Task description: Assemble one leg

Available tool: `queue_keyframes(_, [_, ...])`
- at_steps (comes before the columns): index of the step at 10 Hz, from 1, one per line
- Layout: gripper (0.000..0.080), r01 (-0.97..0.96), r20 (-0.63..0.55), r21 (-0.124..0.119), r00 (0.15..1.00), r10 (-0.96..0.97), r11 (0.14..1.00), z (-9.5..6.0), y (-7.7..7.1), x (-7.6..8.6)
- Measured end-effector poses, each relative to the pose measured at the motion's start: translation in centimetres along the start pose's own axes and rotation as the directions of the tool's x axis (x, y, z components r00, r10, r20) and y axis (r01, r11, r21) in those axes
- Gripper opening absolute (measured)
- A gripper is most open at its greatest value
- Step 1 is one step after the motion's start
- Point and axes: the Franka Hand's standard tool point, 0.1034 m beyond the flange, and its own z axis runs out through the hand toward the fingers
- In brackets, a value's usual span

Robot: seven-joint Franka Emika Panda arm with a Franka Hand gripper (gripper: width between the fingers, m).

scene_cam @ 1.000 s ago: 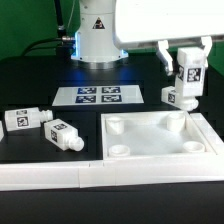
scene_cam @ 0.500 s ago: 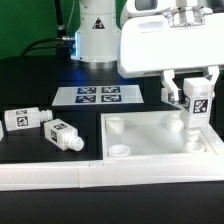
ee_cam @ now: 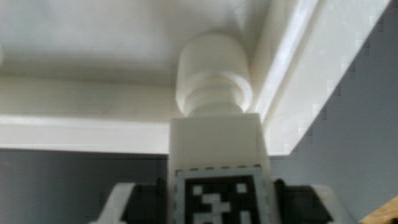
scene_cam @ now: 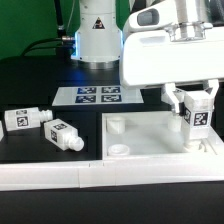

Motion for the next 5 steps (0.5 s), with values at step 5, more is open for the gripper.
queue_keyframes(5, [0.0284, 0.008, -0.026, -0.004, 1.0, -0.008, 1.0, 0.91, -0.13, -0.81])
